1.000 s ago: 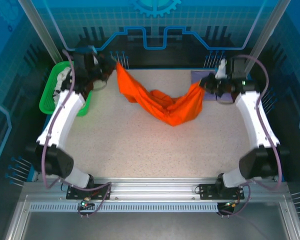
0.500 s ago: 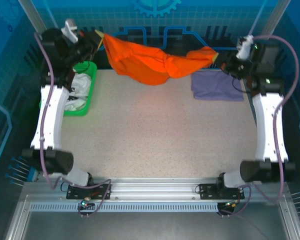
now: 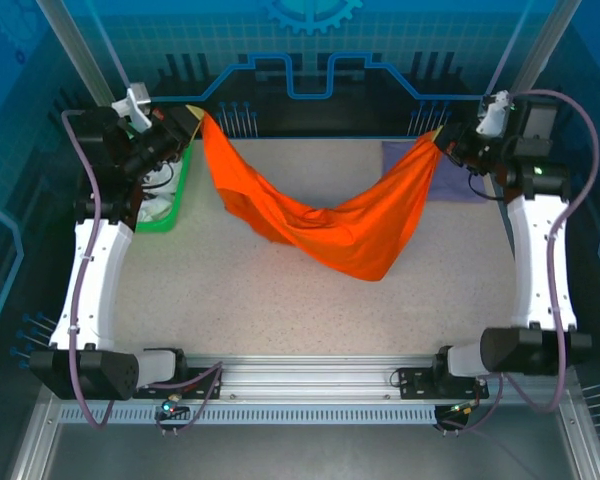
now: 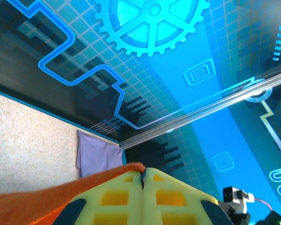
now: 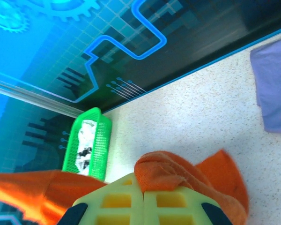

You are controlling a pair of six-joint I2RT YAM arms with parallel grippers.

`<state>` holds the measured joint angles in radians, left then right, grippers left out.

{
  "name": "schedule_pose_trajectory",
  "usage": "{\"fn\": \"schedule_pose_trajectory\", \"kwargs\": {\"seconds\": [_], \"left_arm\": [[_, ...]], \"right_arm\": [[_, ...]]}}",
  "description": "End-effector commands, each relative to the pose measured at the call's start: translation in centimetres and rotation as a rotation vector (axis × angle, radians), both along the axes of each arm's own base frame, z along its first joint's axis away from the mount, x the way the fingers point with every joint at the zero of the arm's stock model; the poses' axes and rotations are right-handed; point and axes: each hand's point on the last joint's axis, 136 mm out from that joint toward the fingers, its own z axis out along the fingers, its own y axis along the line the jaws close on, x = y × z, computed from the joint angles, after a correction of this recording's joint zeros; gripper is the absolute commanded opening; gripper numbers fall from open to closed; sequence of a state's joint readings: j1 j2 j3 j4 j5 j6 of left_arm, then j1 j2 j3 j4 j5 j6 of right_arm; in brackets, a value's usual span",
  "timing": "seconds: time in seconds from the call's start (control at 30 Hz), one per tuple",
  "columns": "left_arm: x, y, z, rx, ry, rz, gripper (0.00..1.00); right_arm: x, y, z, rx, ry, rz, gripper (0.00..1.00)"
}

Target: Fold and stack the t-shirts

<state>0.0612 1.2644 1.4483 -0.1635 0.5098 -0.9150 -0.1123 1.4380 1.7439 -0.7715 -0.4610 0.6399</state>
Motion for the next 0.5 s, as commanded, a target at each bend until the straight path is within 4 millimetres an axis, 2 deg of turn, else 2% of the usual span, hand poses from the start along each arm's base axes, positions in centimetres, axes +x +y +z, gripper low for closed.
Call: {"fn": "schedule_pose_trajectory", "kwargs": {"seconds": [0.0,0.03,0.1,0.13,0.17,0.23,0.3,0.37,0.4,0.47], "left_arm": [[0.3,0.6,-2.0,0.018,-0.004,0.029,0.00],[0.3,0.6,-3.0,0.019,0.013,0.034,0.00],[0.4,0.6,-5.8,0.035,0.071,0.069,0.00],[0.4,0.5,-7.2,0.055,0.106,0.082,0.00],[0.4,0.3,-9.0,0.085,0.146,0.100,0.00],[0.1,0.7,-12.3,0.161,0.230,0.159,0.00],[-0.3,1.8,-15.4,0.216,0.307,0.225,0.00],[-0.9,3.0,-17.3,0.250,0.364,0.286,0.00],[-1.1,3.6,-17.7,0.266,0.381,0.313,0.00],[-1.2,3.8,-17.6,0.277,0.385,0.328,0.00]], "right_arm": [[3.8,0.2,-5.7,-0.074,0.149,0.005,0.07],[5.1,0.4,-7.3,-0.096,0.179,0.013,0.13],[7.6,0.9,-11.6,-0.134,0.302,0.027,0.35],[8.6,1.4,-13.0,-0.123,0.339,0.055,0.42],[9.4,1.7,-15.0,-0.120,0.397,0.076,0.47],[9.7,1.6,-18.1,-0.166,0.491,0.078,0.52],[8.5,2.0,-19.6,-0.197,0.532,0.108,0.57],[6.2,2.4,-20.0,-0.202,0.516,0.121,0.59],[4.7,2.6,-19.9,-0.191,0.494,0.116,0.68],[0.6,4.2,-20.4,-0.118,0.474,0.150,0.68]]}}
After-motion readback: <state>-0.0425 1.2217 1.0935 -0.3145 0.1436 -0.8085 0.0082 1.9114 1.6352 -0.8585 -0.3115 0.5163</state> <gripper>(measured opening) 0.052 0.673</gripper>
